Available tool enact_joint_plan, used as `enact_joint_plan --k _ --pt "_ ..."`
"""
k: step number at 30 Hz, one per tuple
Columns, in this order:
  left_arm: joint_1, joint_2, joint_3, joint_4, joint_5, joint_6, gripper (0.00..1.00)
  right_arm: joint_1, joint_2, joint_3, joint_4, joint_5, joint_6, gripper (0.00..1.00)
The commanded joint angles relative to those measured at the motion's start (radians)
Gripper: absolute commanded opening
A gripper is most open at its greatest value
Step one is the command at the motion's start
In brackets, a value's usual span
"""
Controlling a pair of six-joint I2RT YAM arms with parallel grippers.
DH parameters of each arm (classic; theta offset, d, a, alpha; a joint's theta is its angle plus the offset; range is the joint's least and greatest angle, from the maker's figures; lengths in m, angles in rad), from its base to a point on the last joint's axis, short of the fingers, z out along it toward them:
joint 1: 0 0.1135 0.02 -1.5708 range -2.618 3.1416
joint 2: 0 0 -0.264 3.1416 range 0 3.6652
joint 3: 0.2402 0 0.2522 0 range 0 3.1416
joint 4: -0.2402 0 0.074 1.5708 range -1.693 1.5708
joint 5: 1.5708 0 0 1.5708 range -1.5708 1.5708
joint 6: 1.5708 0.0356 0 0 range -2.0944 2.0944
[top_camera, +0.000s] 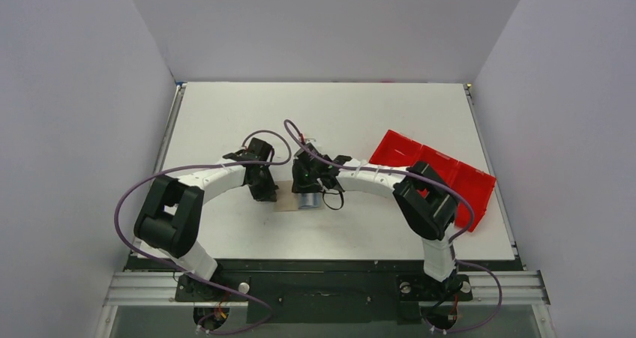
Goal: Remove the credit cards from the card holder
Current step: Remove the credit card from the card holder.
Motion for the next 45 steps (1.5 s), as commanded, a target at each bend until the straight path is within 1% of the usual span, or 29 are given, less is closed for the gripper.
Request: enact_joint_plan --k 1,2,3,4,5,10,20,45 --pt "-0.008 0.025 0.0 0.032 0.011 -0.01 0.0 -0.038 -0.131 -0.081 0.042 0.042 0.018 0.33" --pt "-0.008 0.025 -0.001 0.031 0.011 -0.01 0.0 -0.045 -0.145 -0.1 0.05 0.04 0.021 0.36" --pt "-0.008 0.026 -0.002 0.031 0.011 -0.011 0.0 -0.057 -0.168 -0.131 0.063 0.038 0.027 0.41" --pt "-0.008 0.026 -0.001 0.03 0.011 -0.009 0.0 -0.063 -0.177 -0.146 0.069 0.035 0.03 0.44" --pt "-0.008 0.027 -0.001 0.029 0.011 -0.009 0.0 -0.071 -0.192 -0.17 0.082 0.031 0.038 0.49" --pt "-0.008 0.024 0.002 0.027 0.013 -0.01 0.0 -0.086 -0.2 -0.212 0.136 -0.015 0.065 0.57" --pt "-0.008 0.02 0.001 0.024 0.014 -0.009 0.0 -0.087 -0.193 -0.193 0.15 -0.036 0.077 0.57" --pt "-0.008 0.022 -0.019 0.047 0.032 -0.017 0.0 -0.053 -0.067 -0.116 0.163 -0.088 0.096 0.57"
